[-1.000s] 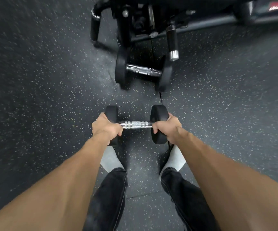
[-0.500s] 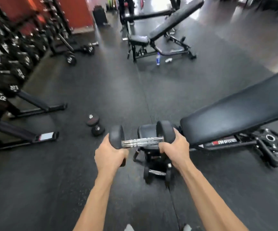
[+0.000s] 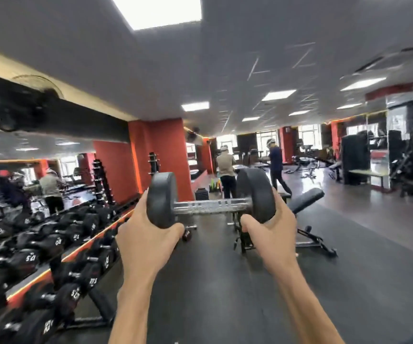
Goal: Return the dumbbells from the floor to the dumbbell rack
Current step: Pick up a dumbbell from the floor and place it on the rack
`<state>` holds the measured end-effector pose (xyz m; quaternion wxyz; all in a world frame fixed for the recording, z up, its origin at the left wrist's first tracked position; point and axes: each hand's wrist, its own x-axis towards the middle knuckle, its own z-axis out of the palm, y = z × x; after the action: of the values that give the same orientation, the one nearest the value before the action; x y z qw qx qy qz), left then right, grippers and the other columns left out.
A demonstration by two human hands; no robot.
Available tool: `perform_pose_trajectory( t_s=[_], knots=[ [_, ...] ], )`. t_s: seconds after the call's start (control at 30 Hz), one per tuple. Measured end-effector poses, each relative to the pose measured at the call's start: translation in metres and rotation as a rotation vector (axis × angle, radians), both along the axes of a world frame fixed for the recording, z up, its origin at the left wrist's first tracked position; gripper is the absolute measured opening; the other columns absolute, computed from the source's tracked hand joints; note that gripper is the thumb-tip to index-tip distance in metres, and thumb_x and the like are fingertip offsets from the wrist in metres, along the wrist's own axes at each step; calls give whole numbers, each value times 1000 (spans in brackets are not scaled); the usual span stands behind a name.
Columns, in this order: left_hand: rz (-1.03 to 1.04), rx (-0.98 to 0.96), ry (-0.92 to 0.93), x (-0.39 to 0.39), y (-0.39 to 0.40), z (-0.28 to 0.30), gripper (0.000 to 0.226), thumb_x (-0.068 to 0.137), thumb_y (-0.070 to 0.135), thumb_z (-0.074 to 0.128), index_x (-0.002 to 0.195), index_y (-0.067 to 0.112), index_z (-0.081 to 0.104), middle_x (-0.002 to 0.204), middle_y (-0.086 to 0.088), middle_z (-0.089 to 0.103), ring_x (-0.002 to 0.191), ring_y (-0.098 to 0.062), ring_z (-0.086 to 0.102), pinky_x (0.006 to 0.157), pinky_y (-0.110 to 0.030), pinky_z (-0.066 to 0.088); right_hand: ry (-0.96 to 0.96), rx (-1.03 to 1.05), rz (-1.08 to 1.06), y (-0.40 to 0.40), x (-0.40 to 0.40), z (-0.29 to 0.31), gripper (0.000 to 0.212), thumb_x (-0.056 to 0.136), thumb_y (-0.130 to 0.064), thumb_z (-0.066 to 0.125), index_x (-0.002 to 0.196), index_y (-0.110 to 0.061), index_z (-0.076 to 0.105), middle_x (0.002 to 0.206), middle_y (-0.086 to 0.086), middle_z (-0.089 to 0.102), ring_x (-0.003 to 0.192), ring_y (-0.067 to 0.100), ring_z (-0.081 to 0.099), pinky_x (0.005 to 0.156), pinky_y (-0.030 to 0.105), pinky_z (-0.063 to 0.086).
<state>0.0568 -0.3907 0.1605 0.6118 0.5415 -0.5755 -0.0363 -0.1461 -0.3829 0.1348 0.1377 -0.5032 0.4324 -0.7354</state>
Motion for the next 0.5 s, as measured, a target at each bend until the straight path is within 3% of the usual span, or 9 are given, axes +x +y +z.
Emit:
perform_pose_trajectory(
  t_s=[0.07, 0.13, 0.23, 0.3, 0.37, 0.5],
  knots=[
    [27, -82, 11, 22, -5, 25, 72, 58, 26, 81, 126, 42, 63, 80, 20, 69, 78, -2, 63, 77, -29, 49, 10, -58, -24, -12, 22, 24, 55, 69, -4, 73, 117, -30, 69, 86, -21, 72, 76, -6, 63, 72, 19, 49],
    [66, -136, 2, 43, -9, 46, 65, 60, 26, 80, 121, 42, 63, 73, 22, 66, 73, 5, 59, 74, -27, 47, 14, -103, -10, -24, 45, 45, 48, 68, -7, 74, 111, -30, 69, 85, -16, 73, 76, -3, 64, 72, 20, 50],
    [126, -200, 8, 75, -17, 69, 61, 60, 27, 79, 118, 38, 65, 69, 19, 65, 73, 2, 59, 80, -35, 54, 30, -184, 7, -40, 77, 71, 44, 68, -1, 73, 102, -29, 68, 72, -23, 68, 65, -4, 60, 60, 9, 45],
    [168, -232, 9, 96, -24, 79, 62, 60, 26, 80, 120, 38, 65, 71, 17, 65, 74, -4, 61, 81, -36, 53, 21, -216, 42, -56, 96, 82, 46, 69, 0, 73, 108, -24, 69, 69, -20, 66, 62, -3, 58, 58, 7, 44],
    [200, -261, -1, 116, -30, 90, 58, 60, 25, 82, 115, 37, 66, 72, 15, 65, 73, -5, 61, 74, -31, 50, 50, -256, 61, -74, 116, 93, 47, 69, -4, 74, 113, -21, 68, 67, -17, 65, 60, -1, 57, 59, 9, 44],
    [310, -304, -69, 161, -45, 111, 46, 61, 21, 85, 100, 31, 64, 74, 13, 63, 71, 2, 57, 63, -15, 40, 67, -353, 144, -108, 164, 115, 36, 68, 1, 76, 96, -17, 64, 61, -23, 62, 54, -4, 54, 54, 6, 40]
  ],
)
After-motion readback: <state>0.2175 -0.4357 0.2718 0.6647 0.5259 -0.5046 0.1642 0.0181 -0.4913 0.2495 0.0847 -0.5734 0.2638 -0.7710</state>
